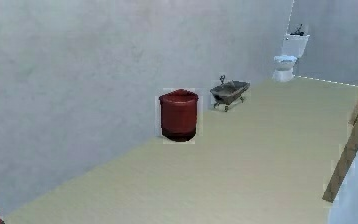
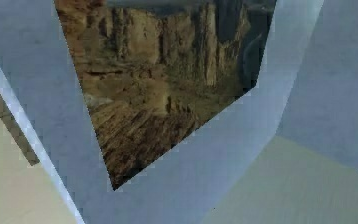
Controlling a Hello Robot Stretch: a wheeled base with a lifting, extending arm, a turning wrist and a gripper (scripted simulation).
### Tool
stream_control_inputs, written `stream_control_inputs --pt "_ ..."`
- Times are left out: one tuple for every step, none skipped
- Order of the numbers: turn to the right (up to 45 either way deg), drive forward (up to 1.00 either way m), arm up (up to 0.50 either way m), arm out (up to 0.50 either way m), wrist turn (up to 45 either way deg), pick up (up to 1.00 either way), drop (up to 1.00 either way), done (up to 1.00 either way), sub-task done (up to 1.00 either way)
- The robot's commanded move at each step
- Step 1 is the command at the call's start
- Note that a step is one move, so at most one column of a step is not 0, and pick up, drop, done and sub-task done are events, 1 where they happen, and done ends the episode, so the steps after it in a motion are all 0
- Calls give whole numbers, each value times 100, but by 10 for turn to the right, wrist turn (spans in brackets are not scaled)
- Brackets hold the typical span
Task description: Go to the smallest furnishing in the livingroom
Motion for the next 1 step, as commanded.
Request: stream_control_inputs --pt "0 30 0 0 0 0 0 0 0"
